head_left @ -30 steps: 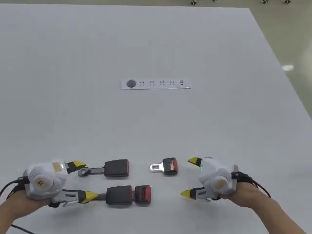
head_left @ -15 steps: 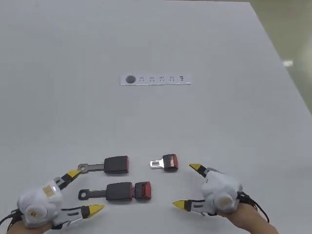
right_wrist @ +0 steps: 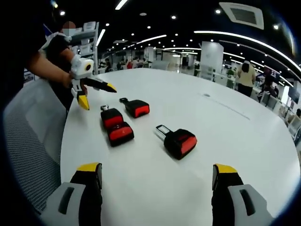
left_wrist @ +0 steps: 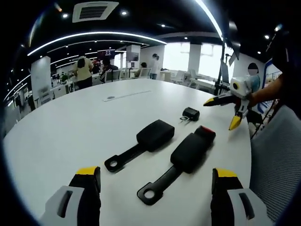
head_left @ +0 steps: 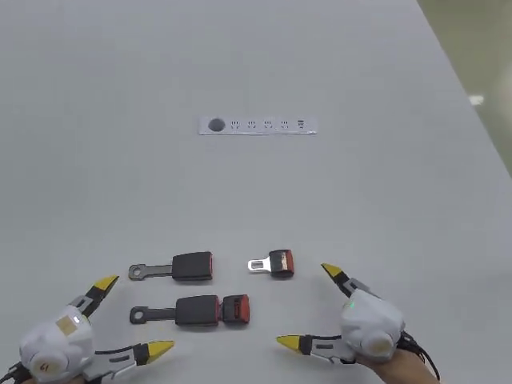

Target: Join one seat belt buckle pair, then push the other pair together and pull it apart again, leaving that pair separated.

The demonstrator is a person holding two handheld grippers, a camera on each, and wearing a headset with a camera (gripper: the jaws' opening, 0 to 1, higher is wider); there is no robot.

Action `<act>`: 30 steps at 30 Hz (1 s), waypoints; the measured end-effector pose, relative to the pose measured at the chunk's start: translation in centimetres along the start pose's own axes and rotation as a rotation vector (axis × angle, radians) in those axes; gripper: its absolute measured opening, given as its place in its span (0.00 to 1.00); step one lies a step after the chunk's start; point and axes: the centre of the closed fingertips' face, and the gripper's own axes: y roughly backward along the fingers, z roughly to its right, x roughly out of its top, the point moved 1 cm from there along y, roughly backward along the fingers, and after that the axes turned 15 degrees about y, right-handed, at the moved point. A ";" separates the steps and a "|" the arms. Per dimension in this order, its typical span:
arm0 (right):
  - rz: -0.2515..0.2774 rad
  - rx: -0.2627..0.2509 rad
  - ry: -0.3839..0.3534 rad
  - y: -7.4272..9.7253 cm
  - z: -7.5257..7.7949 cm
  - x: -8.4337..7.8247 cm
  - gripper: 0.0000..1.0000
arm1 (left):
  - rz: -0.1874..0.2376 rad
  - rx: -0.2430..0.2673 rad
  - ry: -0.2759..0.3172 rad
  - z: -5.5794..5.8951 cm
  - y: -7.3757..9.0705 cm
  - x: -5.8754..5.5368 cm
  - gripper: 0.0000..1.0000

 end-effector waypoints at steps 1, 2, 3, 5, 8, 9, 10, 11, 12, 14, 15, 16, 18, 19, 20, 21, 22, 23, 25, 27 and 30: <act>0.004 0.001 -0.005 0.0 -0.1 -0.1 0.99 | -0.005 0.006 -0.005 -0.1 0.0 -0.1 1.00; 0.007 0.000 -0.004 0.1 -0.2 -0.1 0.99 | -0.004 0.008 -0.008 -0.1 -0.1 -0.1 1.00; 0.011 -0.001 0.001 0.1 -0.3 0.1 0.99 | -0.001 0.009 -0.010 -0.1 -0.1 0.0 1.00; 0.011 0.003 0.005 0.1 -0.4 0.1 0.99 | 0.006 0.018 -0.018 -0.3 -0.2 -0.1 1.00; 0.011 0.003 0.000 0.0 -0.5 0.0 0.99 | 0.006 0.021 -0.026 -0.3 -0.2 -0.2 1.00; 0.011 0.003 0.000 0.0 -0.5 0.0 0.99 | 0.004 0.023 -0.026 -0.2 -0.2 -0.2 1.00; 0.014 0.002 0.002 0.0 -0.6 0.1 0.99 | 0.007 0.021 -0.027 -0.1 -0.2 -0.1 1.00; 0.016 0.002 0.003 0.0 -0.6 0.1 0.99 | 0.012 0.017 -0.024 0.0 -0.2 -0.1 1.00; 0.018 0.002 0.004 -0.1 -0.6 0.2 0.99 | 0.013 0.018 -0.024 0.0 -0.2 0.0 1.00; 0.020 0.002 0.002 -0.1 -0.6 0.2 0.99 | 0.017 0.021 -0.023 0.1 -0.1 0.1 1.00; 0.021 0.001 0.002 -0.1 -0.6 0.2 0.99 | 0.019 0.023 -0.021 0.1 -0.1 0.2 1.00; 0.023 -0.001 0.005 -0.1 -0.6 0.3 0.99 | 0.026 0.021 -0.017 0.0 -0.1 0.2 1.00; 0.023 -0.001 0.002 -0.1 -0.5 0.3 0.99 | 0.029 0.021 -0.011 0.1 -0.1 0.3 1.00; 0.023 -0.001 0.001 -0.2 -0.5 0.3 0.99 | 0.031 0.020 -0.011 0.1 -0.1 0.4 1.00; 0.023 -0.001 0.001 -0.2 -0.5 0.3 0.99 | 0.031 0.020 -0.011 0.1 -0.1 0.4 1.00; 0.022 -0.002 0.004 -0.2 -0.5 0.3 0.99 | 0.030 0.021 -0.011 0.2 -0.1 0.4 1.00; 0.021 -0.002 0.004 -0.2 -0.5 0.3 0.99 | 0.030 0.020 -0.011 0.2 -0.1 0.4 1.00; 0.019 -0.002 0.002 -0.1 -0.5 0.3 0.99 | 0.029 0.018 -0.012 0.2 -0.1 0.4 1.00; 0.021 -0.001 0.002 -0.1 -0.6 0.3 0.99 | 0.028 0.016 -0.013 0.3 -0.1 0.4 1.00; 0.021 0.000 0.003 -0.1 -0.6 0.3 0.99 | 0.029 0.016 -0.013 0.4 -0.1 0.4 1.00; 0.020 0.000 0.005 -0.1 -0.6 0.3 0.99 | 0.033 0.014 -0.013 0.5 0.0 0.6 1.00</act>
